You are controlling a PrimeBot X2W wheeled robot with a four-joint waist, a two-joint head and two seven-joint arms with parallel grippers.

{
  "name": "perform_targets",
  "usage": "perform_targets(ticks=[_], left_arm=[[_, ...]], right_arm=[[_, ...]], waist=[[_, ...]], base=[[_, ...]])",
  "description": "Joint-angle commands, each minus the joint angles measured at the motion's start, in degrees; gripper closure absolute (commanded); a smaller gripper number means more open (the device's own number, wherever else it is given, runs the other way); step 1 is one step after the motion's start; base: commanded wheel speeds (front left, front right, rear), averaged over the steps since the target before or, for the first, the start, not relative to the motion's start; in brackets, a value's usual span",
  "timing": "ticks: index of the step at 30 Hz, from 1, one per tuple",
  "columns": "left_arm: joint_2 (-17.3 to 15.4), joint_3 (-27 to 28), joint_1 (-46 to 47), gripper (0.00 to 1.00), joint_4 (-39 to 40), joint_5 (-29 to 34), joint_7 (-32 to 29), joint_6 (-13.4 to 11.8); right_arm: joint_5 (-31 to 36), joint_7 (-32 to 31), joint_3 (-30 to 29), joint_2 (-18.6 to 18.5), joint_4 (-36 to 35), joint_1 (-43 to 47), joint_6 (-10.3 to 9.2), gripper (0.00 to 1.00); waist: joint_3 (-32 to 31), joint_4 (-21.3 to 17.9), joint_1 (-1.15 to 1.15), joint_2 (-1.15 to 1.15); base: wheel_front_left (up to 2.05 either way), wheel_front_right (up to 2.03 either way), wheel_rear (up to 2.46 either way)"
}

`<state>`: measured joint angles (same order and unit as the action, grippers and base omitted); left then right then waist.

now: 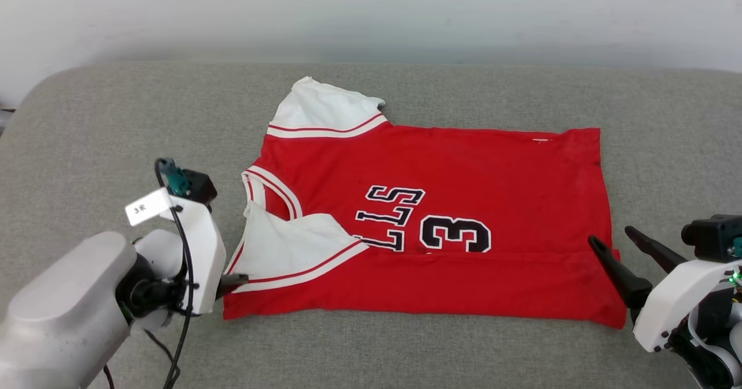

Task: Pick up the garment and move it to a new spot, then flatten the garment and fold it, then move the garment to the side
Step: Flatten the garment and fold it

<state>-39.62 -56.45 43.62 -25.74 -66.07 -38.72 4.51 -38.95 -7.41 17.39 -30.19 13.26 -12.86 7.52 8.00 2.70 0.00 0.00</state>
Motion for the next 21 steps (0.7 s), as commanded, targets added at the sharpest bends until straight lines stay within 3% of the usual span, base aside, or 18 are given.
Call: perform_targets(ticks=[1, 12, 18, 20, 21], left_arm=[[-0.3, -0.4, -0.7, 0.0, -0.1, 0.4, -0.4, 0.0], [1.0, -2.8, -4.5, 0.0, -5.6, 0.4, -0.7, 0.3], [3.8, -3.9, -7.1, 0.0, -8.4, -0.1, 0.5, 0.9], [4.6, -3.7, -7.4, 0.83, -8.7, -0.6, 1.5, 1.2], [4.7, -3.5, -7.5, 1.0, -8.9, -0.8, 2.1, 1.5]], right_arm=[[0.3, -0.1, 0.0, 0.5, -0.3, 0.1, -0.06, 0.0], [0.6, 0.0, 0.9, 1.6, -0.2, -2.2, -0.06, 0.0], [0.2, 0.2, 1.7, 1.8, 0.2, -2.8, -0.06, 0.0], [0.5, 0.0, 2.1, 1.3, 0.1, -3.5, -0.06, 0.0], [0.8, -0.1, 2.3, 0.9, 0.0, -4.1, -0.06, 0.0]], waist=[[0.3, -0.4, 0.0, 0.0], [2.8, -2.8, 0.0, 0.0], [3.5, -3.1, 0.0, 0.0], [3.5, -3.1, 0.0, 0.0], [3.5, -3.2, 0.0, 0.0]], base=[[0.0, 0.0, 0.0], [0.0, 0.0, 0.0], [0.0, 0.0, 0.0], [0.0, 0.0, 0.0], [0.0, 0.0, 0.0]])
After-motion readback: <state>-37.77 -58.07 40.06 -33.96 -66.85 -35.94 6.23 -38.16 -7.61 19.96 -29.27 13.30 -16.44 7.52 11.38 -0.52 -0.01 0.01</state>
